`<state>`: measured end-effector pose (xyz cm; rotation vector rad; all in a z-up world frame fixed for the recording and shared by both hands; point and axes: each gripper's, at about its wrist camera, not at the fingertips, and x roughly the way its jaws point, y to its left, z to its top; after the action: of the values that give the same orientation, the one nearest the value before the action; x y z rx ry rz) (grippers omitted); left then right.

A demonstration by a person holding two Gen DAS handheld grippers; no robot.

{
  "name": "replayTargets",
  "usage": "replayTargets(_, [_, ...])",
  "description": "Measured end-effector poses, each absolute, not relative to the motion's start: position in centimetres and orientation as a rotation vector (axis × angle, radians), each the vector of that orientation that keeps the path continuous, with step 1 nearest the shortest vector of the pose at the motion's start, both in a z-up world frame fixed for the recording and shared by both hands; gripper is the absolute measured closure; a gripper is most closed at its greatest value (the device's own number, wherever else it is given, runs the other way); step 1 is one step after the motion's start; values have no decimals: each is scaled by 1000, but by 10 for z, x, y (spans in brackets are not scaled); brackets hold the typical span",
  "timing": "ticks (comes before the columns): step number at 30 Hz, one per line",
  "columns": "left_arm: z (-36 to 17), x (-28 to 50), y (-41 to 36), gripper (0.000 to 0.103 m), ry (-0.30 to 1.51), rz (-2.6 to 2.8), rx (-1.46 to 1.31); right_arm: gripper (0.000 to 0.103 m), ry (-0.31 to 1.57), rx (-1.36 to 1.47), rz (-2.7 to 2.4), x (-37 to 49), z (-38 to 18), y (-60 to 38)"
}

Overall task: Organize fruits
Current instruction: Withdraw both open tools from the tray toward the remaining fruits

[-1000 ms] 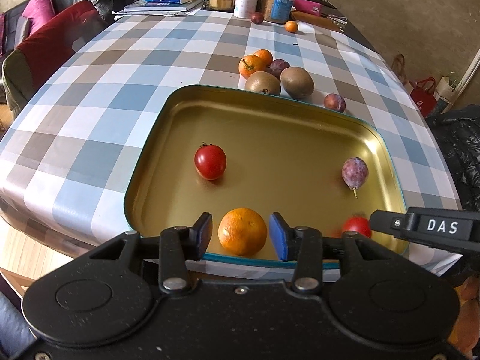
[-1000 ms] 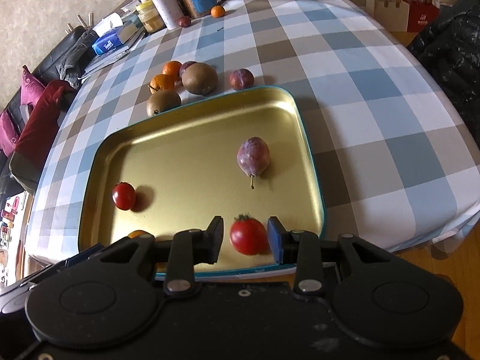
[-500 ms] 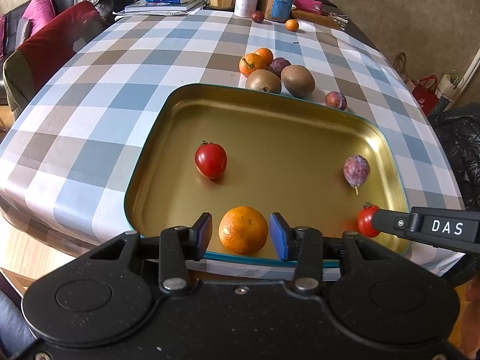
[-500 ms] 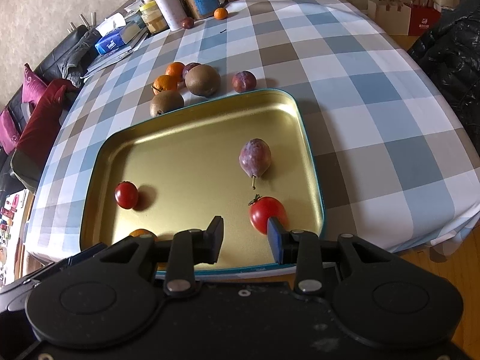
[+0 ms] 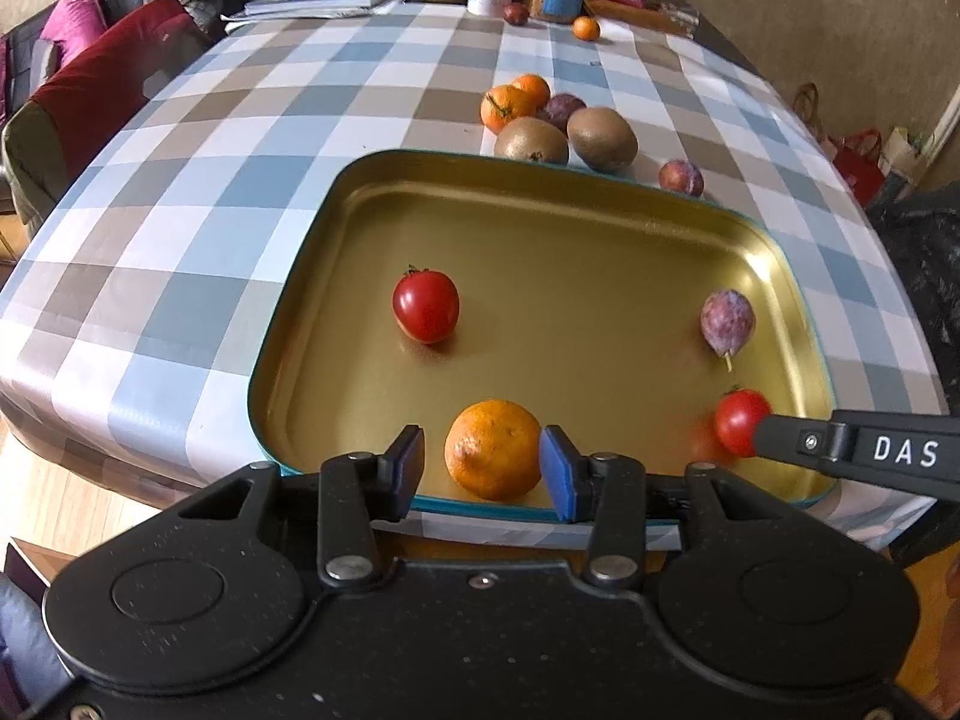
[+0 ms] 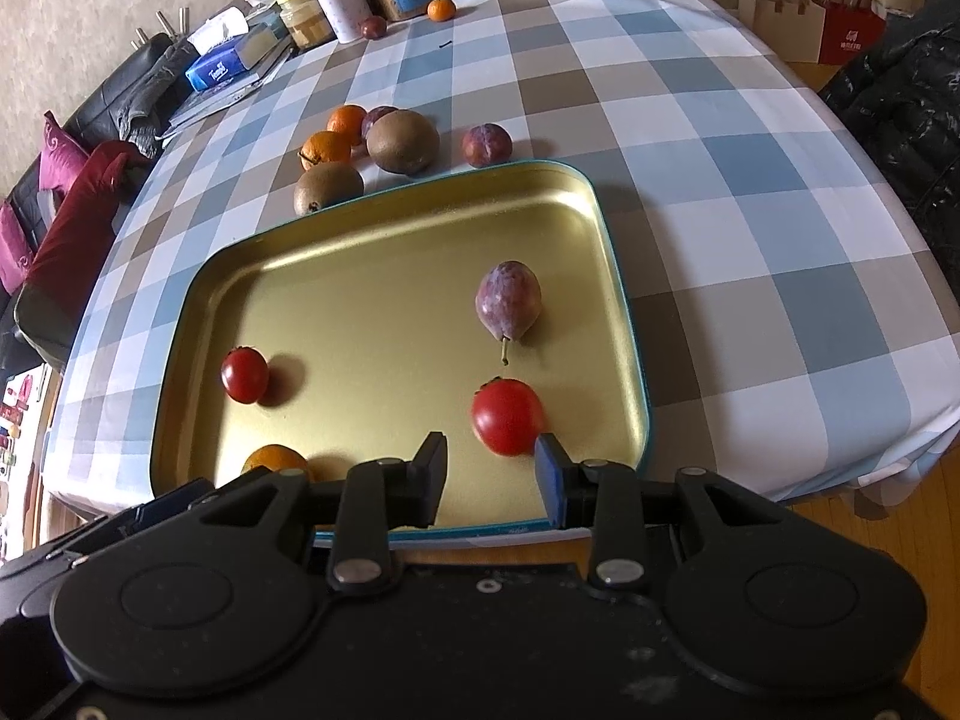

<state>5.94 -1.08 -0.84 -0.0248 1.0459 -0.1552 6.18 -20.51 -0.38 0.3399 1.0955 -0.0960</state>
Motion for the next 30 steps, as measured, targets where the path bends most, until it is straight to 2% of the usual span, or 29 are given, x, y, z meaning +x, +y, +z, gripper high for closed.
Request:
replayTargets(7, [-13, 74, -9, 51, 1160, -198, -36, 67, 1161, 311, -80, 73, -6, -207])
replayTargets(10, [-11, 81, -11, 44, 1178, -200, 9, 67, 1180, 318, -66, 80, -2, -208])
replayTargets(18, [6, 106, -14, 44, 1225, -266, 92, 67, 1217, 320, -31, 105, 12, -211])
replayTargets(30, [40, 147, -17, 44, 1156, -253, 210, 67, 1281, 343, -3, 158, 31, -225])
